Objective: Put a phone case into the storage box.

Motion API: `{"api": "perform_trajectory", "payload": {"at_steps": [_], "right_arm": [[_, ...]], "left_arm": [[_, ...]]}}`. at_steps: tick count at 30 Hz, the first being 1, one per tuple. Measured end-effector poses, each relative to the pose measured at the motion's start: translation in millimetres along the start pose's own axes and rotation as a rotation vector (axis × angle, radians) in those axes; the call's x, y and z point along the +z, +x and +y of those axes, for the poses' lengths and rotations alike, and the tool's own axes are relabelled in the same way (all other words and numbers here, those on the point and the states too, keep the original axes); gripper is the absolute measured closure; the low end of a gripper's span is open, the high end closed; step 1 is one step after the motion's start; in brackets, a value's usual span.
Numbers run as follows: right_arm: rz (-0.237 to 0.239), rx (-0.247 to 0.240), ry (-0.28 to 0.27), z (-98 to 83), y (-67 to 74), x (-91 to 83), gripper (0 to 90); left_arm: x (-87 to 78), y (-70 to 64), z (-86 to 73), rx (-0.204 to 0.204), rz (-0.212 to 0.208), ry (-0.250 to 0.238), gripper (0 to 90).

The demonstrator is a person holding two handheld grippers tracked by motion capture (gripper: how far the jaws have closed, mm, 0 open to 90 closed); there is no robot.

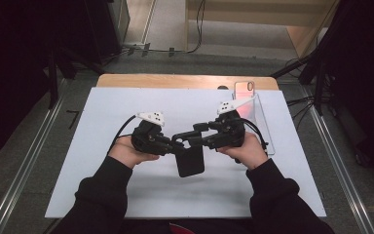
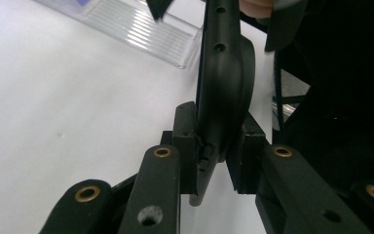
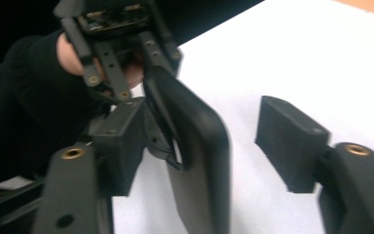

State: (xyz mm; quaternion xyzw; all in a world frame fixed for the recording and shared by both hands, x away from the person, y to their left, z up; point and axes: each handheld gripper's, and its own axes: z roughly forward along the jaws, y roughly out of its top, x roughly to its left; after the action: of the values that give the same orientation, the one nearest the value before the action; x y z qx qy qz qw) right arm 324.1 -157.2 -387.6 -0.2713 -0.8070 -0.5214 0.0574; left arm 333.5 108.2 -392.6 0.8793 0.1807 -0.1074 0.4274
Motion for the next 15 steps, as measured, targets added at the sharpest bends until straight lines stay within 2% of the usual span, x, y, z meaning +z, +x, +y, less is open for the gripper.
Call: {"api": "perform_trajectory", "payload": {"at_steps": [2, 4, 7, 11, 14, 15], "right_arm": [[-0.029, -0.002, -0.011, -0.2, -1.3, -2.6, 26.7], [-0.047, -0.005, -0.024, -0.7, -2.7, -4.8, 26.3], [-0.063, -0.008, -0.028, -2.0, -3.8, -7.2, 25.6], [-0.094, -0.018, -0.020, -3.5, -3.9, -6.5, 23.3], [-0.120, -0.043, -0.027, -4.5, -2.6, -3.8, 20.6], [-0.117, -0.043, -0.019, -4.7, -2.1, -2.9, 20.7]], "left_arm": [[-2.8, 0.4, 1.5, -0.040, 0.026, 0.009, 76.5], [-5.7, 0.4, 2.2, -0.059, 0.037, 0.009, 76.5], [-10.5, 1.1, 3.4, -0.083, 0.062, -0.002, 76.5], [-17.8, 2.4, 5.3, -0.135, 0.089, -0.030, 76.4], [-22.8, 2.7, 6.6, -0.173, 0.115, -0.050, 76.5], [-24.1, 2.3, 7.1, -0.186, 0.124, -0.051, 76.4]]}}
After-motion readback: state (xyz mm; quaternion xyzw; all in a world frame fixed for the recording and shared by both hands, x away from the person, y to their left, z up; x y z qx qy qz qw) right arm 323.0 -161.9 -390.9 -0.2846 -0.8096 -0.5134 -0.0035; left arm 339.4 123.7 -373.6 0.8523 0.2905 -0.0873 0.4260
